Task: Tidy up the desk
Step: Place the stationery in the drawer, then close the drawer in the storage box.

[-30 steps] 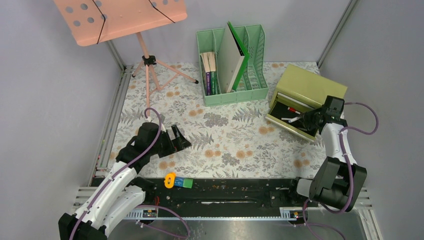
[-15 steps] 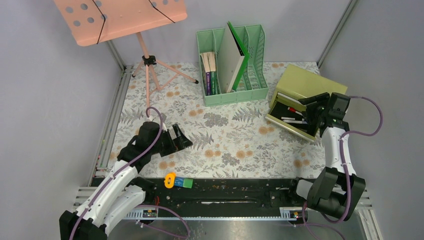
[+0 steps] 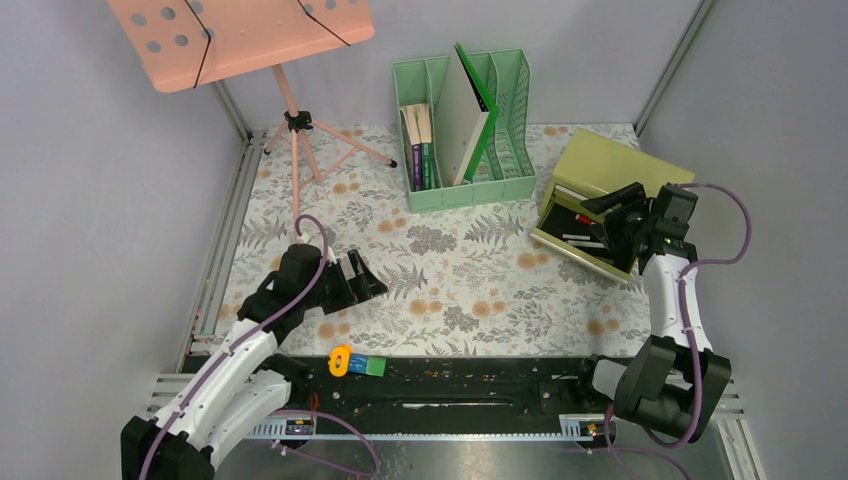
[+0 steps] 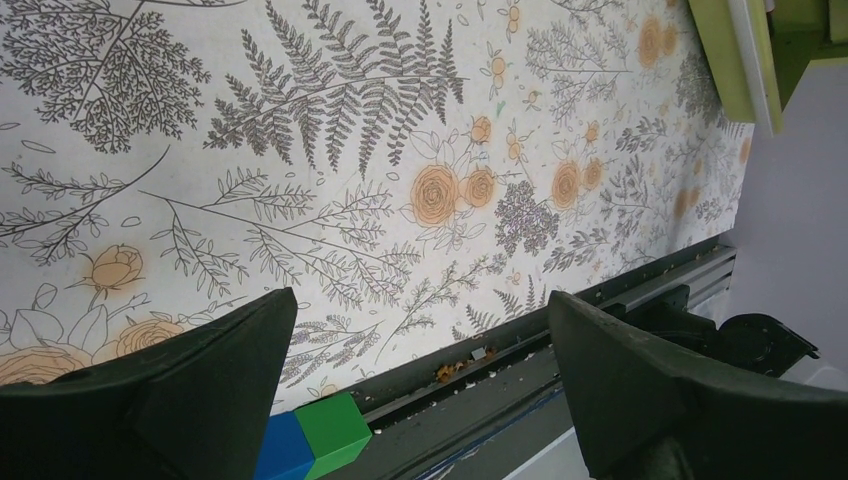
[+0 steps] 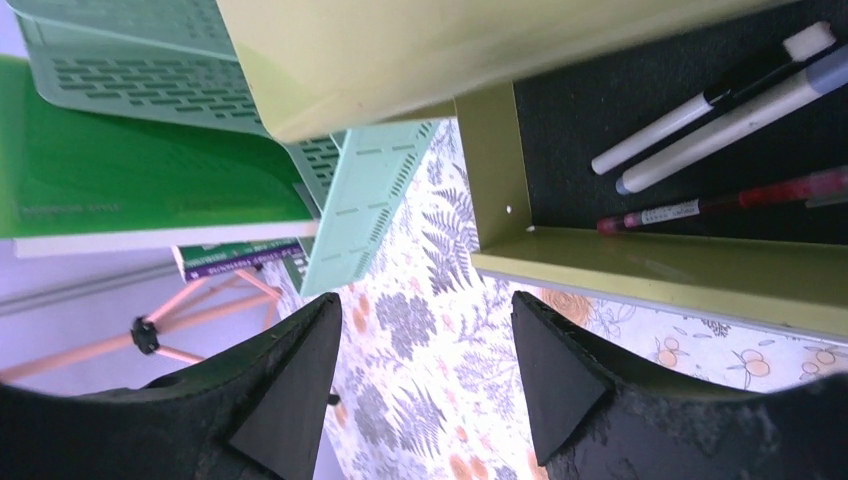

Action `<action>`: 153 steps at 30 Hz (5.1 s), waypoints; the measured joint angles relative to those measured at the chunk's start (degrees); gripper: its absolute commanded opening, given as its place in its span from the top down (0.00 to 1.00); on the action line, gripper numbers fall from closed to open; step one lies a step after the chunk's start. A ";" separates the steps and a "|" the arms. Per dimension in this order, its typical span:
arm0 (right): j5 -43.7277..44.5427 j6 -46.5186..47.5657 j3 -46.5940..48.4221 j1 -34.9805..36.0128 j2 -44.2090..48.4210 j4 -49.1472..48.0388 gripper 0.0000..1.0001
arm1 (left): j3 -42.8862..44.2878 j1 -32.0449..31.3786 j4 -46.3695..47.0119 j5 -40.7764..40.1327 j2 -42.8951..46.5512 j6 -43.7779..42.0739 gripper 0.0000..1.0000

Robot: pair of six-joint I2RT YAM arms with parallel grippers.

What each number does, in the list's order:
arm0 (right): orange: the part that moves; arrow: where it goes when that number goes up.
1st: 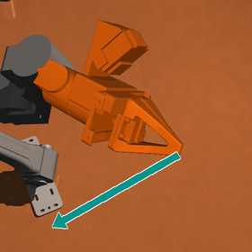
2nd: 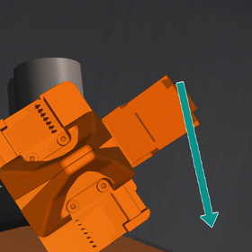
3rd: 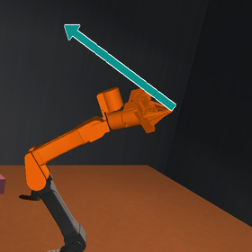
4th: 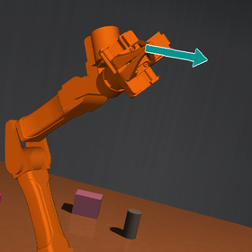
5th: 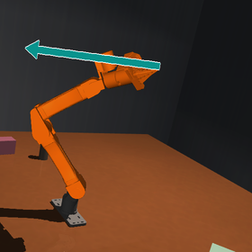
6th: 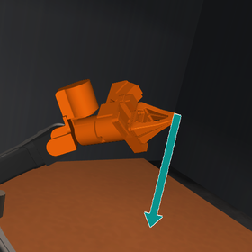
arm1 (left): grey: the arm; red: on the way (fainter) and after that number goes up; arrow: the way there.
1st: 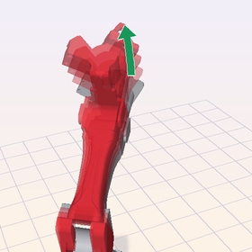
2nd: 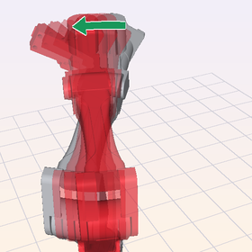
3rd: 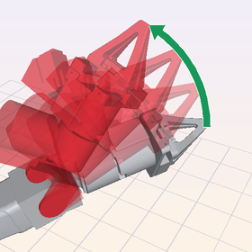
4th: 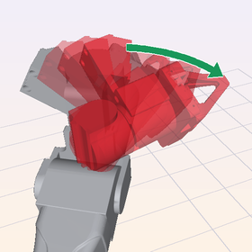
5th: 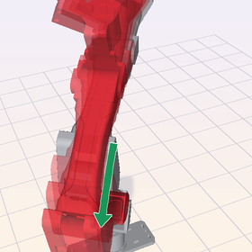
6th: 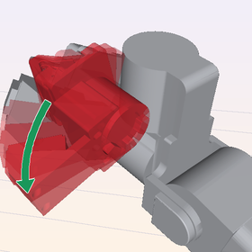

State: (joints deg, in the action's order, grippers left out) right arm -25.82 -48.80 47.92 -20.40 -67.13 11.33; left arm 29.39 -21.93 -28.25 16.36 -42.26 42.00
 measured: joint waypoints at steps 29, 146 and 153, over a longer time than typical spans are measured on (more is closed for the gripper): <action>26.64 17.49 -5.99 27.80 6.67 9.07 0.31 | -1.31 0.00 5.73 1.97 -2.38 1.68 0.01; 47.30 2.93 -6.40 34.60 4.22 1.79 1.00 | -2.58 0.00 4.42 2.51 -0.57 -1.03 0.01; 32.79 -5.97 -11.89 22.75 4.44 0.76 1.00 | -3.80 0.00 5.03 2.56 -0.02 -0.96 0.01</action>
State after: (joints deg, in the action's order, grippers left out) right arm 6.96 -54.76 36.03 2.35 -62.70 12.10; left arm 25.58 -21.93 -23.22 18.92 -42.28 41.04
